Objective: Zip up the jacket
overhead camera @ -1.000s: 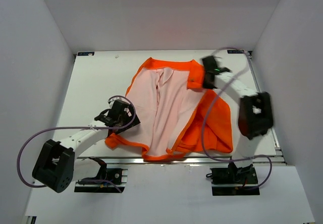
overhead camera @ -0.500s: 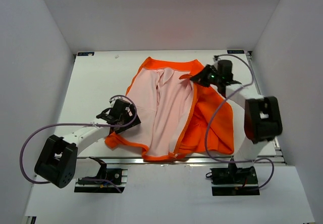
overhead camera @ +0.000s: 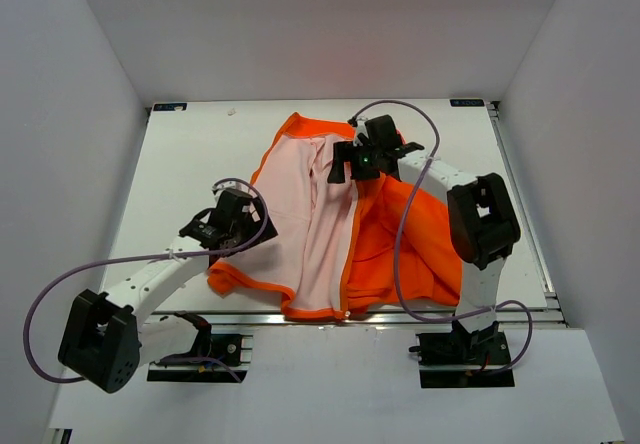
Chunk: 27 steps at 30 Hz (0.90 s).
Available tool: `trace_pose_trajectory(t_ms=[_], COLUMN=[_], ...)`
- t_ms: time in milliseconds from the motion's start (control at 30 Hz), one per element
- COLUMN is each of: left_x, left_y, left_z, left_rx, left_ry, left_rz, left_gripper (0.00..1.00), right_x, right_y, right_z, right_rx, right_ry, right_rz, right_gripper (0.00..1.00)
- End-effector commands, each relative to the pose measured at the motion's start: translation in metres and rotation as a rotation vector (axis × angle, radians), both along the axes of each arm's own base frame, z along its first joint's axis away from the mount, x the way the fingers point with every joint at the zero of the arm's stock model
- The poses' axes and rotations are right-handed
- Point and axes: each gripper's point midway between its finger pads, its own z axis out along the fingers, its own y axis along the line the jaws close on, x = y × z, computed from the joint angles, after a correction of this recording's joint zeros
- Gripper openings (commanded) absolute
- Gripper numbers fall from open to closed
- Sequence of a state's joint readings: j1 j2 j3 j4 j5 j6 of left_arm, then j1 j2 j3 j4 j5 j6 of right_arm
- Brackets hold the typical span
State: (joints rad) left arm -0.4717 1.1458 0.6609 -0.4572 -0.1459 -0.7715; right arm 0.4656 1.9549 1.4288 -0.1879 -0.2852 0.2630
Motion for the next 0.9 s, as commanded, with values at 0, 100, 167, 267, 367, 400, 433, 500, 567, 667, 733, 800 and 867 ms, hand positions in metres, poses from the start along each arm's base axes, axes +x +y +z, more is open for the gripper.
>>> trace_pose_trajectory(t_ms=[0, 100, 167, 267, 367, 400, 433, 500, 567, 667, 733, 800, 867], left_x=[0.004, 0.001, 0.002, -0.019, -0.04, -0.048, -0.051, -0.055, -0.054, -0.044, -0.036, -0.025, -0.018], left_y=[0.005, 0.025, 0.037, 0.065, 0.087, 0.094, 0.101, 0.114, 0.119, 0.12, 0.118, 0.112, 0.112], left_z=[0.021, 0.023, 0.028, 0.017, 0.006, 0.0, -0.002, -0.006, -0.008, -0.019, -0.033, -0.039, -0.049], left_rx=[0.015, 0.083, 0.103, 0.156, 0.151, 0.146, 0.14, 0.108, 0.085, 0.057, 0.049, 0.013, 0.012], left_ry=[-0.035, -0.007, 0.023, 0.147, 0.239, 0.247, 0.245, 0.235, 0.219, 0.18, 0.173, 0.152, 0.133], left_rz=[0.017, 0.128, 0.224, 0.379, 0.478, 0.502, 0.533, 0.595, 0.635, 0.653, 0.645, 0.639, 0.64], left_gripper=[0.98, 0.98, 0.98, 0.98, 0.98, 0.98, 0.98, 0.98, 0.98, 0.98, 0.98, 0.98, 0.98], right_x=[-0.01, -0.031, -0.049, -0.078, -0.11, -0.118, -0.13, -0.154, -0.173, -0.197, -0.205, -0.207, -0.212], right_y=[-0.002, -0.008, -0.023, -0.044, -0.062, -0.065, -0.066, -0.071, -0.071, -0.085, -0.093, -0.094, -0.095], right_z=[0.044, 0.071, 0.078, 0.074, 0.061, 0.056, 0.062, 0.038, 0.029, -0.004, -0.024, -0.034, -0.05], right_rx=[-0.003, 0.031, 0.022, 0.023, 0.011, 0.005, 0.026, 0.012, 0.015, -0.03, -0.039, -0.025, -0.027], right_ry=[-0.096, -0.122, -0.136, -0.125, -0.087, -0.077, -0.085, -0.033, -0.006, 0.075, 0.085, 0.08, 0.106], right_rz=[0.083, 0.071, 0.017, -0.055, -0.114, -0.12, -0.125, -0.117, -0.112, -0.154, -0.182, -0.186, -0.195], right_gripper=[0.89, 0.89, 0.89, 0.89, 0.89, 0.89, 0.89, 0.89, 0.89, 0.89, 0.89, 0.89, 0.89])
